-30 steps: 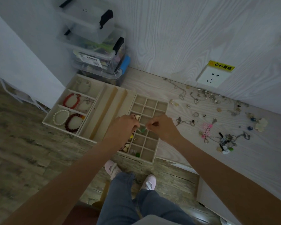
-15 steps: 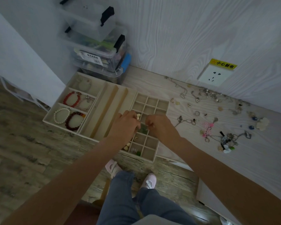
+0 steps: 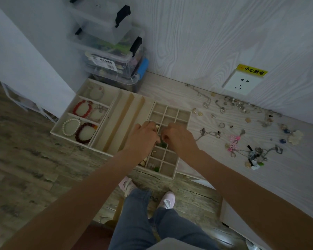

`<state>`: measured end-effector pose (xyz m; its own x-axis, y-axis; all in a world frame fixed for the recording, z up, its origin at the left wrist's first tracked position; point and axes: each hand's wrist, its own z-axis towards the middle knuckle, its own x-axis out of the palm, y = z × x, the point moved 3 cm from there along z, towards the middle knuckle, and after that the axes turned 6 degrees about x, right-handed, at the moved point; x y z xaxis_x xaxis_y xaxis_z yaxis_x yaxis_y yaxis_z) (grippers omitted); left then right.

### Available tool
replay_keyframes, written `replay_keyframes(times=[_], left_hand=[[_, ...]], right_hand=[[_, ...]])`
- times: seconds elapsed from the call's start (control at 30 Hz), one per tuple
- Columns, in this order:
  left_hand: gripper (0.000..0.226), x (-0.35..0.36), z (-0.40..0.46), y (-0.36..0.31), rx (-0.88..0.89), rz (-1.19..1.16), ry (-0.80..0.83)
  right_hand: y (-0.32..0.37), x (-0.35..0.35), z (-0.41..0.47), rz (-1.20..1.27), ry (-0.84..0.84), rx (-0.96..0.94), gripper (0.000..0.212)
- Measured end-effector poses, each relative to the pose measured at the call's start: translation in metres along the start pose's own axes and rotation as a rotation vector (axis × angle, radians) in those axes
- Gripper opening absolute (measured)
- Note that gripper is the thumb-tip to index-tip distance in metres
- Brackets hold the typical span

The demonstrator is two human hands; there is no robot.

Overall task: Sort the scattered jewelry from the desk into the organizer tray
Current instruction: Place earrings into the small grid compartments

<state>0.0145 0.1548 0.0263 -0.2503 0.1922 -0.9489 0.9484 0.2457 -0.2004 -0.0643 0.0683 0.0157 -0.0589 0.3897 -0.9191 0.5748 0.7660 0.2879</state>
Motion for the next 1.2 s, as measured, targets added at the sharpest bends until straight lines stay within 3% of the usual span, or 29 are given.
replay_keyframes(times=[0.17, 0.33, 0.77, 1.2], left_hand=[[0.024, 0.0, 0.002, 0.002, -0.031, -0.065, -0.02], [0.022, 0.0, 0.002, 0.004, -0.037, -0.089, -0.014], [0.022, 0.0, 0.013, 0.001, -0.06, -0.107, -0.02], [0.023, 0.005, 0.002, -0.001, -0.16, -0.129, -0.073]], right_hand=[[-0.003, 0.003, 0.002, 0.105, 0.086, -0.002, 0.015], [-0.016, -0.007, 0.0, 0.229, -0.012, 0.07, 0.024], [-0.01, -0.001, -0.012, -0.038, 0.043, 0.019, 0.026], [-0.012, -0.001, -0.012, 0.103, 0.011, 0.084, 0.02]])
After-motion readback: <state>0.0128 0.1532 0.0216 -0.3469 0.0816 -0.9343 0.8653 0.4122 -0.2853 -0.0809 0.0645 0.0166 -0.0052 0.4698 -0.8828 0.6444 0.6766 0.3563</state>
